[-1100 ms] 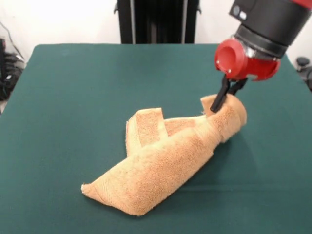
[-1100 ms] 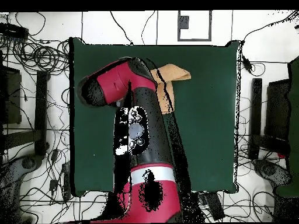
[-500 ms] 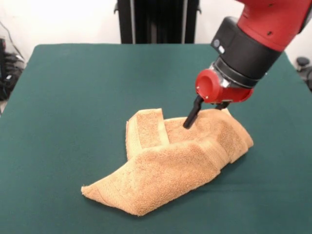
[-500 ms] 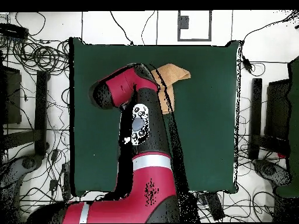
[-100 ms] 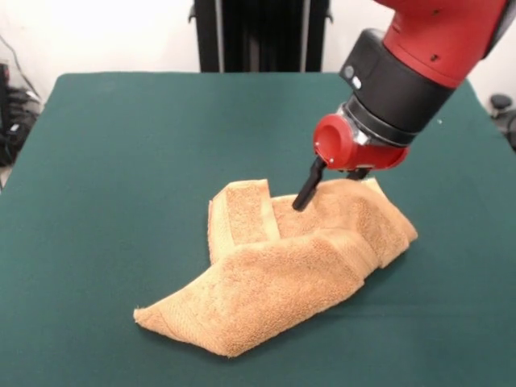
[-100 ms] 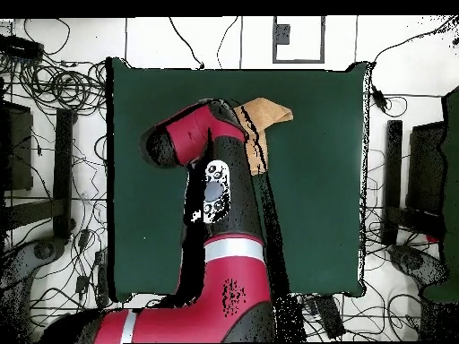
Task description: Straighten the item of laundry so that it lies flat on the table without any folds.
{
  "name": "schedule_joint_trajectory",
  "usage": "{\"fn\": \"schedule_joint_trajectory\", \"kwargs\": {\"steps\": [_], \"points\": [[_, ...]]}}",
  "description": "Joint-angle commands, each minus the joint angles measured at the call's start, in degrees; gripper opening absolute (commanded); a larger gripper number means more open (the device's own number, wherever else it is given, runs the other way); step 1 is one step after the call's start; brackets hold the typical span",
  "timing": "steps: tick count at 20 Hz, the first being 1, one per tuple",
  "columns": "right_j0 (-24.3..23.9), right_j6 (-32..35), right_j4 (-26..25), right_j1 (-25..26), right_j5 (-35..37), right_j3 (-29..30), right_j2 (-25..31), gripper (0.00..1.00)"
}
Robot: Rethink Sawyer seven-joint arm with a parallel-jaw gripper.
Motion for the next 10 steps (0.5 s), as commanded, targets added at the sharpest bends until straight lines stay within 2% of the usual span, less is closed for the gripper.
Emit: {"fn": "schedule_joint_trajectory", "kwargs": {"steps": [1,5,10], "points": [[2.31,13.74,2.60,0.08,-0.47,0.75,0.15,1.00],[2.46,13.85,3.20,-0.39,1.17,0.76,-0.89,1.00],[2.62,14.41,3.15,-1.03,-0.95,1.54,-1.96,1.00]]}}
